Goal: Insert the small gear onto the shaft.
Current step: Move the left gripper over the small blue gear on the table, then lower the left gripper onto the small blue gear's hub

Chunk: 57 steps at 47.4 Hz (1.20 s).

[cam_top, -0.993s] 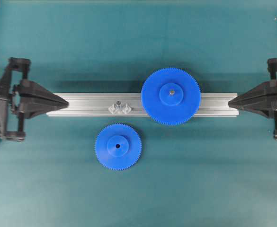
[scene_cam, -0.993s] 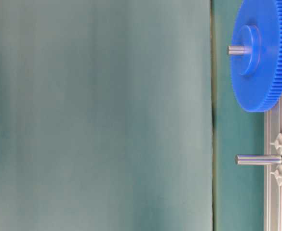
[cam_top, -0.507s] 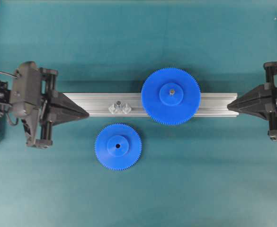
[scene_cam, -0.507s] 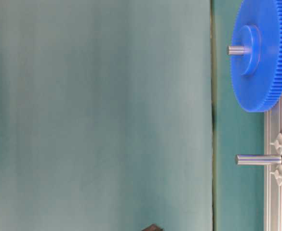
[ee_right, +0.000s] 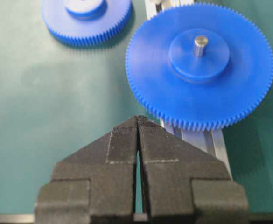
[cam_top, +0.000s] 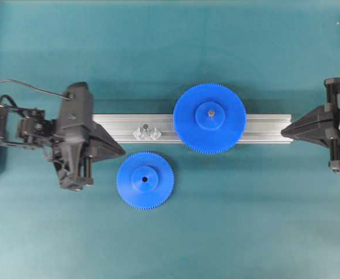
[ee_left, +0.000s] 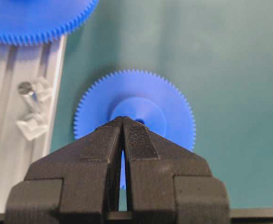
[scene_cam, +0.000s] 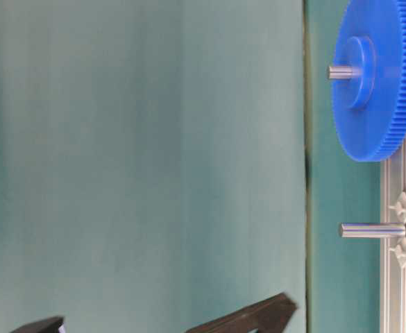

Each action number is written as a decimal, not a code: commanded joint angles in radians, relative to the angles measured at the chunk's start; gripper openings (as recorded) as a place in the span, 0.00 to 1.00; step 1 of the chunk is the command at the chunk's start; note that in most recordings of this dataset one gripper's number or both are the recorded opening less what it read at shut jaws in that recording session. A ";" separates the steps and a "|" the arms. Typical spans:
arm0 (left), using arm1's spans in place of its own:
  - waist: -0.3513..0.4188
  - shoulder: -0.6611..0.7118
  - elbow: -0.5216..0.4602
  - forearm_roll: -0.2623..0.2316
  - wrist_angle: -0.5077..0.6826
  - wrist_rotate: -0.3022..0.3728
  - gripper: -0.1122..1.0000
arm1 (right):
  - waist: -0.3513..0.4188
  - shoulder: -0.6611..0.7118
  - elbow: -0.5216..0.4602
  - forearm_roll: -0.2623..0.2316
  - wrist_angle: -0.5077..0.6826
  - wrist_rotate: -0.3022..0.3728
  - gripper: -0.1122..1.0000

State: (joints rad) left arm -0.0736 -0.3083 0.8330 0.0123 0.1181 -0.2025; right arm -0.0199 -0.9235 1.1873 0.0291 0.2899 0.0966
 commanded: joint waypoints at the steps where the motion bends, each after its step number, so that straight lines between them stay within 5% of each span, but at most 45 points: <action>1: -0.018 0.014 -0.034 0.003 -0.002 0.003 0.10 | -0.005 0.005 -0.005 0.000 -0.006 0.011 0.11; 17: -0.046 0.109 -0.097 0.011 0.029 0.011 0.10 | -0.012 0.002 -0.002 0.000 -0.008 0.011 0.11; 31: -0.052 0.186 -0.189 0.011 0.150 0.110 0.10 | -0.014 0.000 0.002 0.000 -0.012 0.011 0.11; 57: -0.054 0.304 -0.345 0.011 0.377 0.120 0.10 | -0.023 -0.002 0.008 0.000 -0.031 0.011 0.11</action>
State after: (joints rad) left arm -0.1227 -0.0077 0.5354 0.0199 0.4525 -0.0844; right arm -0.0383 -0.9281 1.2042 0.0276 0.2715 0.0982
